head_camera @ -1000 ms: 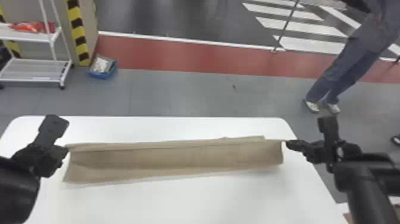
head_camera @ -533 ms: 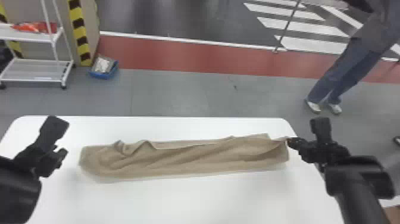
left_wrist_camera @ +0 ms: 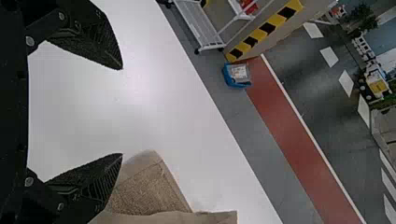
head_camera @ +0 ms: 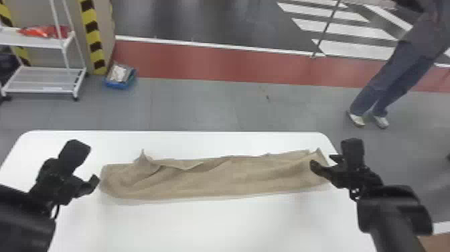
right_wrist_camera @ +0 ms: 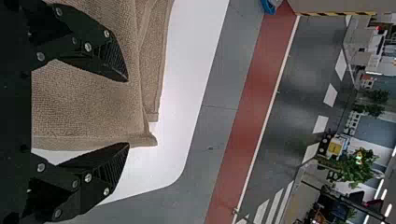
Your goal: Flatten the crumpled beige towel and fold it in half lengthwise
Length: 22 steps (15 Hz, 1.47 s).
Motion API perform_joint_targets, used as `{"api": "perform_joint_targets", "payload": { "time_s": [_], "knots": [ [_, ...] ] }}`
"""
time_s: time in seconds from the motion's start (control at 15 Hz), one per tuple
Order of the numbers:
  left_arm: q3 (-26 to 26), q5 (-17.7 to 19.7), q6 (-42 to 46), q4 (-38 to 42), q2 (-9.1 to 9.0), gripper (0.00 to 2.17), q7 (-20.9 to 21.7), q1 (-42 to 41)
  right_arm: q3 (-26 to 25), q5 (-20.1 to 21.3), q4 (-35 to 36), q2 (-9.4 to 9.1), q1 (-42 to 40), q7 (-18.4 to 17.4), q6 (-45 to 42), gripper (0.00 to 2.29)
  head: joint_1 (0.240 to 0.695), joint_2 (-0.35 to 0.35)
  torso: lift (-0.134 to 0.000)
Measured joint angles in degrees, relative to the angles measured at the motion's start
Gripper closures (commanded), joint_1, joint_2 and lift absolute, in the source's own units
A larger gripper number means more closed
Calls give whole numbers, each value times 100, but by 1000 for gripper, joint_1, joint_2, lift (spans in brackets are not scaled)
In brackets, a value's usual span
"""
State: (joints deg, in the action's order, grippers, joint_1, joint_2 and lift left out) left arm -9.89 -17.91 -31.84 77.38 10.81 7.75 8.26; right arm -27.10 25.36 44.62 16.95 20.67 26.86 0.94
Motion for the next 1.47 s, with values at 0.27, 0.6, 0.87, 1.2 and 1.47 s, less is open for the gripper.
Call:
{"api": "perform_joint_targets", "payload": {
  "time_s": [0.27, 0.6, 0.87, 1.2, 1.47],
  "knots": [
    [340, 314, 489, 415, 20, 36, 167, -488, -226, -192, 1072, -255, -579, 143, 183, 49, 695, -238, 0],
    [925, 1378, 733, 931, 45, 46, 604, -859, -524, -419, 2260, -537, -1237, 999, 555, 238, 695, -227, 0],
    [1018, 2095, 801, 1000, 22, 1156, 982, -944, -311, -424, 2314, -621, -1486, 1031, 714, 650, 695, -232, 0],
    [674, 2164, 631, 643, -20, 1166, 1177, -784, -287, -529, 2207, -763, -1643, 924, 465, 556, 695, -254, 0],
    [382, 2129, 582, 227, -63, 1166, 1178, -426, -279, -510, 2174, -729, -1656, 934, 460, 539, 695, -278, 0]
  ]
}}
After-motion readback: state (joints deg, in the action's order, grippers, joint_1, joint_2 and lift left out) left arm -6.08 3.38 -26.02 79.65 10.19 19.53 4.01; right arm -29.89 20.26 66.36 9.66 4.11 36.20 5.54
